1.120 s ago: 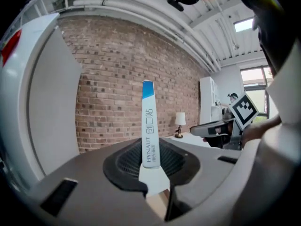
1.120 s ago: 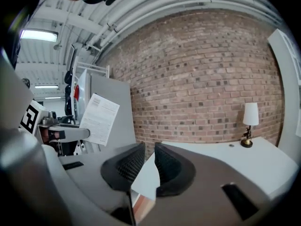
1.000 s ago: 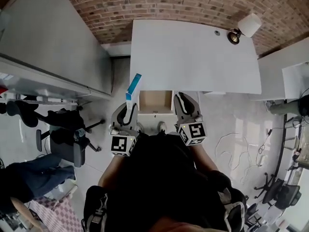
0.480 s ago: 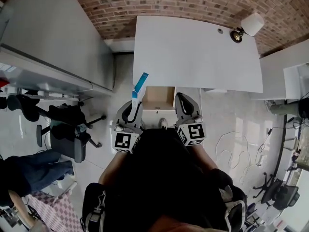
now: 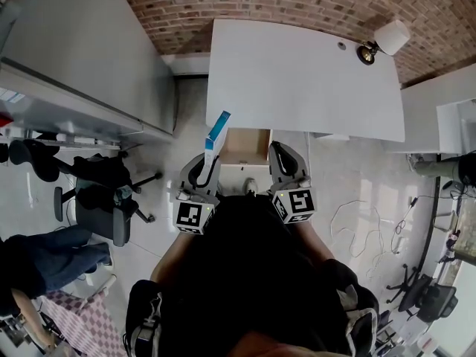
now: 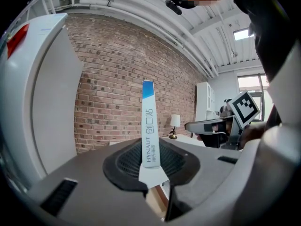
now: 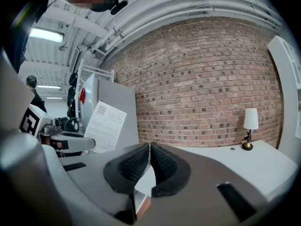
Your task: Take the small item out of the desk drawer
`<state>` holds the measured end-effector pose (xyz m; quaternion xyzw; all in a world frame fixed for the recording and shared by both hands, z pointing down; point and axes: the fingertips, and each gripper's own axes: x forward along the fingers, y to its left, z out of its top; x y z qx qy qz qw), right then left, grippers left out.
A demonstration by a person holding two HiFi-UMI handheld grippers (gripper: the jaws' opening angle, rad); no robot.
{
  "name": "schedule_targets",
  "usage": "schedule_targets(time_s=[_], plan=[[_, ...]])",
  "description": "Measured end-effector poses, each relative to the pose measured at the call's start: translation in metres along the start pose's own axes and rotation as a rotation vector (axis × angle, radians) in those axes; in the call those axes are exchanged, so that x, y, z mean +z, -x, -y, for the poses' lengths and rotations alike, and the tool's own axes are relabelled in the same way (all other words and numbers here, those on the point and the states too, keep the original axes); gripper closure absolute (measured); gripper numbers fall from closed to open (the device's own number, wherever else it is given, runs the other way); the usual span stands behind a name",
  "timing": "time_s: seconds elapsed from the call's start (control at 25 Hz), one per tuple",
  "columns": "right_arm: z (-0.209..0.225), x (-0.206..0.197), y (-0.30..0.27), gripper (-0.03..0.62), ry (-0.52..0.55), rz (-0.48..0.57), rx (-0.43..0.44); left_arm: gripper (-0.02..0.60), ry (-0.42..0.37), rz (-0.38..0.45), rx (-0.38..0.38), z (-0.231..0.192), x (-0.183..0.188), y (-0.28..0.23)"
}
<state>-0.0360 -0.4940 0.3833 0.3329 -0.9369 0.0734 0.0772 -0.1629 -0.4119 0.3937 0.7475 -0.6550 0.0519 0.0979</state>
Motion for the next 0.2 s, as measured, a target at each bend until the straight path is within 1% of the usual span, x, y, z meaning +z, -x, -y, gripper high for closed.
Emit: schedule_targets(time_s=[0.08,0.2], plan=[[-0.0004,0.0004,0.0006,0.560,-0.002,-0.001,-0.002,0.497,-0.001,0.005,-0.005,0.0007,0.0003,0.0003],[-0.0002,0.0022,0.0002,0.560,-0.001,-0.002,-0.001,0.497,0.016,-0.008,-0.006,0.0006,-0.0004,-0.0002]])
